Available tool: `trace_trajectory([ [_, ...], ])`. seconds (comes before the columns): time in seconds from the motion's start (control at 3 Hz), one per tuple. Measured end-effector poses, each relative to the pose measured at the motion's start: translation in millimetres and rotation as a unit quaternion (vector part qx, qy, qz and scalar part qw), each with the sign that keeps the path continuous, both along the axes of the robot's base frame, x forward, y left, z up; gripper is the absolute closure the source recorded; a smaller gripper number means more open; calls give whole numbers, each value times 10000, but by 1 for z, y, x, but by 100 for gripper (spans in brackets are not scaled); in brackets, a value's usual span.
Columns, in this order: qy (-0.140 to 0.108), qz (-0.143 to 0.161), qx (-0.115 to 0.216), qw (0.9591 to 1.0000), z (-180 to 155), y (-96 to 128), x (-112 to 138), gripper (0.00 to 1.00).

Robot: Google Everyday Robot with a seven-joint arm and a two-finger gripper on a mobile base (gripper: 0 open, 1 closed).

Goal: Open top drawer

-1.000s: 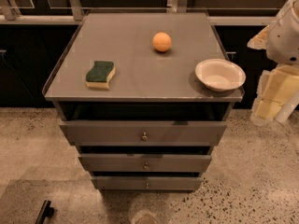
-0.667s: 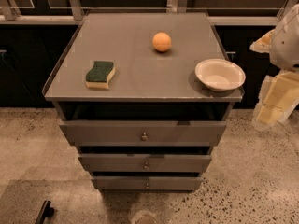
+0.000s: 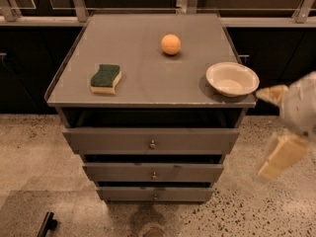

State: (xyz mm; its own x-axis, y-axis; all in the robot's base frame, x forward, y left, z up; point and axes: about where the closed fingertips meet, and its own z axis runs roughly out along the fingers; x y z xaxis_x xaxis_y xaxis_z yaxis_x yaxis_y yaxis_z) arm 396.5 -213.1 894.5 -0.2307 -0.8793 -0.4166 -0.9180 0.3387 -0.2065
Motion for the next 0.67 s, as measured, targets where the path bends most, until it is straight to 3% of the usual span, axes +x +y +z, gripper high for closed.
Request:
trace_trajectory([
  [0.33, 423, -527, 777, 9947, -101, -7, -14, 0],
  [0.67, 526, -719, 820, 9926, -136, -11, -21, 19],
])
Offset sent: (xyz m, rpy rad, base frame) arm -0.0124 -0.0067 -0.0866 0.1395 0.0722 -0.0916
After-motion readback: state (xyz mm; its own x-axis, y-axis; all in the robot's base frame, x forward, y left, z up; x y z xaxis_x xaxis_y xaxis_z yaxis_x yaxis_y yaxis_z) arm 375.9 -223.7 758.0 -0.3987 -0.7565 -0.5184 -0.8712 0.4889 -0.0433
